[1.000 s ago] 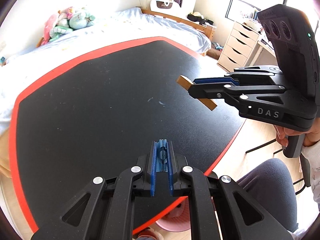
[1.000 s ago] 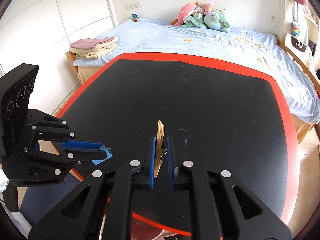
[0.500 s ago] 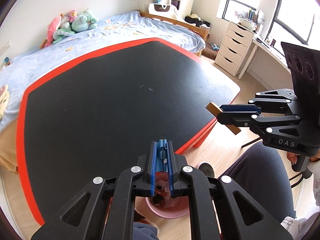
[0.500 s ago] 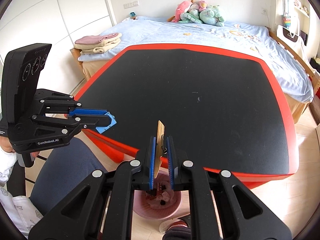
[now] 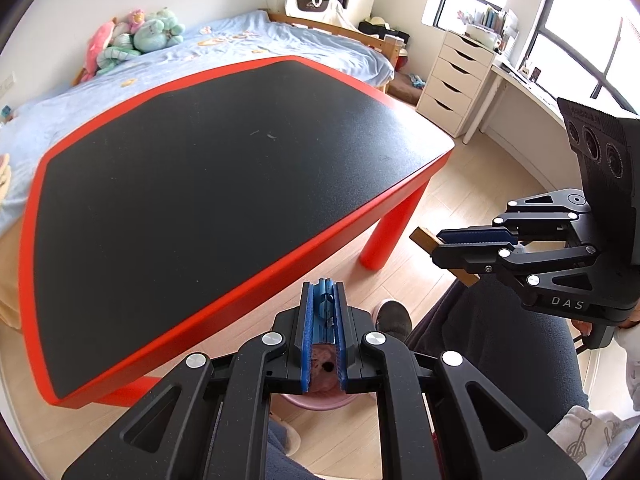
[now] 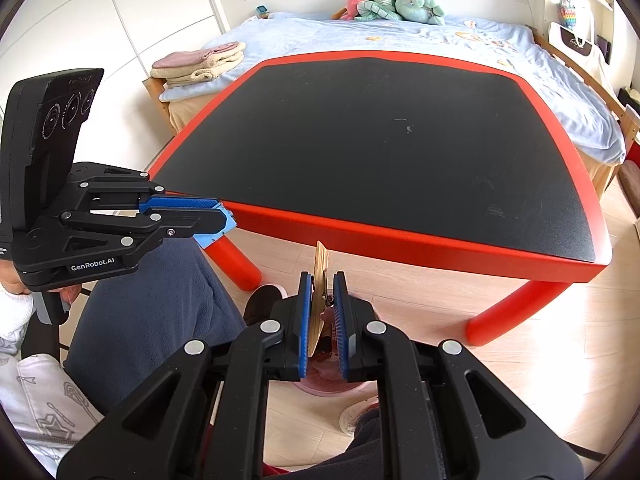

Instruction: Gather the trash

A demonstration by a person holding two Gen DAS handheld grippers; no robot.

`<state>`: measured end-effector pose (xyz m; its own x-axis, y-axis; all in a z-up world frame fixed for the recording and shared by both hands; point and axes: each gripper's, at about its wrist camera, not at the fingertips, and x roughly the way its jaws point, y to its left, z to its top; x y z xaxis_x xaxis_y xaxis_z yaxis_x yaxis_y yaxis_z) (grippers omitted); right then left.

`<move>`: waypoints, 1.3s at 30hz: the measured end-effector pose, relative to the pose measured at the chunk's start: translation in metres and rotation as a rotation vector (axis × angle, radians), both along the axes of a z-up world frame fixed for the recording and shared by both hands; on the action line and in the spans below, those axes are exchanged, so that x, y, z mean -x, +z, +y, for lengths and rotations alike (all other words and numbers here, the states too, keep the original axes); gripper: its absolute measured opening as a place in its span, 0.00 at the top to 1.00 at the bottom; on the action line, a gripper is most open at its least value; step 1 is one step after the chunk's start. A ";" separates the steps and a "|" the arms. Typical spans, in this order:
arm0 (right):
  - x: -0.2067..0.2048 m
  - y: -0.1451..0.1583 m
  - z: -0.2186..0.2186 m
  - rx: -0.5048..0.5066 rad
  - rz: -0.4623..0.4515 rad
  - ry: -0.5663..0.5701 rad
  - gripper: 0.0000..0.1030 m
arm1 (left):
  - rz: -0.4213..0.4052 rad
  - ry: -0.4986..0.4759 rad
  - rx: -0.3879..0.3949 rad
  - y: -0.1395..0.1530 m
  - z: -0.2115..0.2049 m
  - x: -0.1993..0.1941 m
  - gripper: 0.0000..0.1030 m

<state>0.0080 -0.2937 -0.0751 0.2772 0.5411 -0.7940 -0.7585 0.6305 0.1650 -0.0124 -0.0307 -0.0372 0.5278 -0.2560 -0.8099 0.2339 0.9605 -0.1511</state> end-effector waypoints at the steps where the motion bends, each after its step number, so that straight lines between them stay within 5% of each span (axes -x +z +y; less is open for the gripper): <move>1: 0.002 0.000 0.000 -0.002 0.002 0.003 0.90 | 0.002 0.000 0.001 0.000 0.000 0.001 0.91; 8: 0.004 0.000 0.000 -0.010 0.013 0.020 0.88 | 0.011 0.000 0.022 -0.002 0.000 0.006 0.83; 9: 0.003 0.000 0.000 0.000 0.008 0.014 0.78 | 0.015 0.002 0.022 -0.002 0.000 0.004 0.69; 10: 0.003 -0.001 -0.001 0.002 0.006 0.004 0.51 | 0.012 0.008 0.017 -0.002 0.000 0.005 0.57; 11: 0.002 0.000 -0.003 -0.009 0.007 -0.006 0.37 | 0.006 0.014 0.023 -0.002 0.001 0.006 0.33; 12: 0.001 0.001 -0.006 -0.028 0.009 -0.013 0.21 | 0.000 0.019 0.038 -0.002 0.002 0.007 0.19; 13: 0.001 0.001 -0.007 -0.034 0.012 -0.018 0.16 | -0.002 0.026 0.043 -0.001 0.003 0.007 0.15; 29: 0.004 -0.006 -0.010 -0.008 0.008 -0.095 0.05 | -0.017 0.097 0.036 -0.002 0.014 0.018 0.08; 39: -0.010 0.022 -0.005 -0.050 -0.035 -0.119 0.05 | -0.048 0.144 0.046 0.015 0.029 0.013 0.08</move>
<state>0.0179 -0.2984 -0.0532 0.3689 0.5414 -0.7555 -0.6849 0.7078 0.1729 -0.0250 -0.0014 -0.0223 0.5992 -0.2111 -0.7723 0.1024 0.9769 -0.1876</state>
